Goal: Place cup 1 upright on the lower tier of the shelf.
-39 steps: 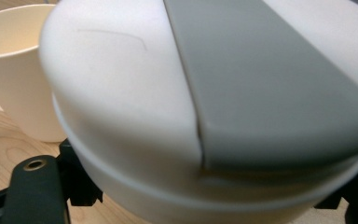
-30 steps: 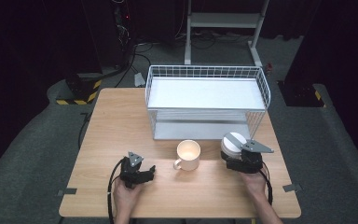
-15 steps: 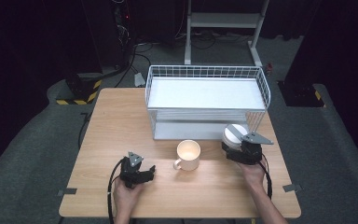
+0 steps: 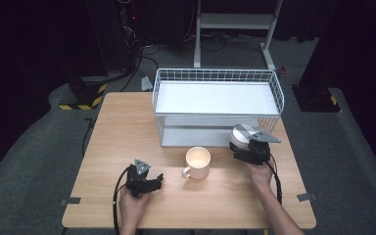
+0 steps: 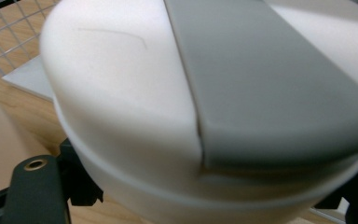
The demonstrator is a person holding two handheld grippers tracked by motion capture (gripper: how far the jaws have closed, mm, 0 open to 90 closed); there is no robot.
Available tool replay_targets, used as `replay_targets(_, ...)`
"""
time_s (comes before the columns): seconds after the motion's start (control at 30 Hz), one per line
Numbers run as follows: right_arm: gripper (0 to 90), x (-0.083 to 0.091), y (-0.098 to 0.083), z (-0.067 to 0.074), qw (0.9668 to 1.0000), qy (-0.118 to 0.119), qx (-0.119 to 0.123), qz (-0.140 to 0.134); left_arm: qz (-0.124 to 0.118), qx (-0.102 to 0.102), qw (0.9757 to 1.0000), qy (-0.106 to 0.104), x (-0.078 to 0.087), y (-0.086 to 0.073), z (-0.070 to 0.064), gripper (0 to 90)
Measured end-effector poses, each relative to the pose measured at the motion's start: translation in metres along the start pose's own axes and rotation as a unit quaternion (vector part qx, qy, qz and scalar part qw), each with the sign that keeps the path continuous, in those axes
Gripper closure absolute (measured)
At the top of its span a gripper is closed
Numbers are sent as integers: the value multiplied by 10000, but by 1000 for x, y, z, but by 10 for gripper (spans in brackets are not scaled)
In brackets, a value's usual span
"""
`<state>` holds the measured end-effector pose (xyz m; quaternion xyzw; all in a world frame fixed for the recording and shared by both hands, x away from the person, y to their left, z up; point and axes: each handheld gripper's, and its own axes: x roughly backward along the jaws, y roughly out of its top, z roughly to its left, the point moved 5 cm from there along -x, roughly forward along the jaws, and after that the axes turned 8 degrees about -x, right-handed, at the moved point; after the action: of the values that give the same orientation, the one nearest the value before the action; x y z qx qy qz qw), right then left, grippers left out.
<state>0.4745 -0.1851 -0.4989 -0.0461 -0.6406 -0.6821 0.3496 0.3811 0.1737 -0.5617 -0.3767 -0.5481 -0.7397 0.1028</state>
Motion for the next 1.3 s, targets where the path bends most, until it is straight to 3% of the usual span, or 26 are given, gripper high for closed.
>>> replay_targets(0.33,190,-17,1,-12,9995,-262,-187,2,-1,-17,10000,-28,0,0,-1,208)
replay_targets(0.47,190,-23,5,-11,9994,-352,-57,34,-2,-18,10000,-30,0,0,-1,209)
replay_targets(0.83,192,-33,7,-10,9992,-338,181,-72,-4,-28,10000,-25,1,0,-1,216)
replay_targets(1.07,191,-39,13,-13,9993,-351,145,53,-12,-14,10000,-29,0,0,-1,216)
replay_targets(1.3,192,-44,14,-17,9994,-274,164,-94,-9,-19,10000,-35,0,0,-1,215)
